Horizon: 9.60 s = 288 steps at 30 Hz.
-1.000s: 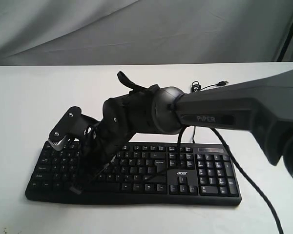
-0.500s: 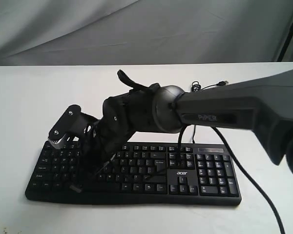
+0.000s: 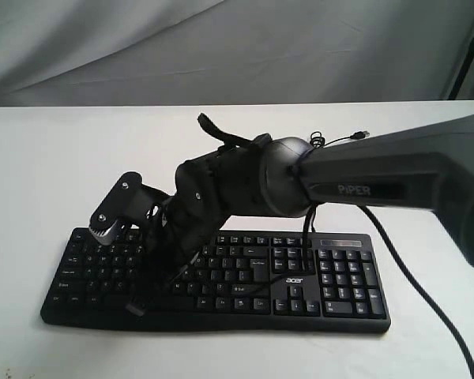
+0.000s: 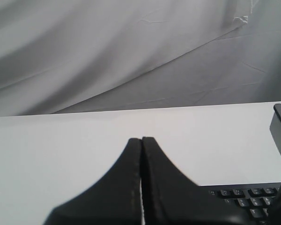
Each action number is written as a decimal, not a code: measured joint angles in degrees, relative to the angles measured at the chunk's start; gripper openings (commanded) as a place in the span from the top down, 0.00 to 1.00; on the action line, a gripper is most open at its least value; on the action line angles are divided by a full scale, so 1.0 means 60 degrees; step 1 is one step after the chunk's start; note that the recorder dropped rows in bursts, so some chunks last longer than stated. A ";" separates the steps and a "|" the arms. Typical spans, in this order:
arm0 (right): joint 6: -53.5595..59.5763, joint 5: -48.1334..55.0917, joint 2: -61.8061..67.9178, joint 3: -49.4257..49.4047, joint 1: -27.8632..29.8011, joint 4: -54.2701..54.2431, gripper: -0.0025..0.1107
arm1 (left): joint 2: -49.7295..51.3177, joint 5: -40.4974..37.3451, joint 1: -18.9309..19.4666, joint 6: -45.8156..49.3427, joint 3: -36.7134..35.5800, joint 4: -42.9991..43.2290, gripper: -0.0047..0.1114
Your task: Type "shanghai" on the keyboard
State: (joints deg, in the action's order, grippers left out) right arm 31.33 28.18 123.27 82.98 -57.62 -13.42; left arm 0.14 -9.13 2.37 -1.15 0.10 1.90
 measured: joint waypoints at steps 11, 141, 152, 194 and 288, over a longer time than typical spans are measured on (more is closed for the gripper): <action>-0.0102 -0.0221 -0.0034 -0.0041 0.0000 0.0000 0.98 | 0.0000 0.0000 0.0000 0.0000 0.0000 0.0000 0.96; 0.0320 0.2258 0.1550 0.4048 -0.0558 0.0469 0.98 | 0.0000 0.0000 0.0000 0.0000 0.0000 0.0000 0.96; 0.0045 0.0162 -0.0799 -0.0266 0.0508 0.0232 0.98 | 0.0000 0.0000 0.0000 0.0000 0.0000 0.0000 0.96; 0.0219 -0.1175 -0.0715 -0.1298 0.0670 -0.0464 0.98 | 0.0000 0.0000 0.0000 0.0000 0.0000 0.0000 0.96; -0.4960 -0.1427 -2.0489 -1.3804 1.0093 0.1512 0.98 | 0.0000 0.0000 0.0000 0.0000 0.0000 0.0000 0.96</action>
State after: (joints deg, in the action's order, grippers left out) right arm 1.57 19.62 0.34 0.16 2.93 -4.35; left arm 0.14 -9.13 2.37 -1.15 0.10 1.90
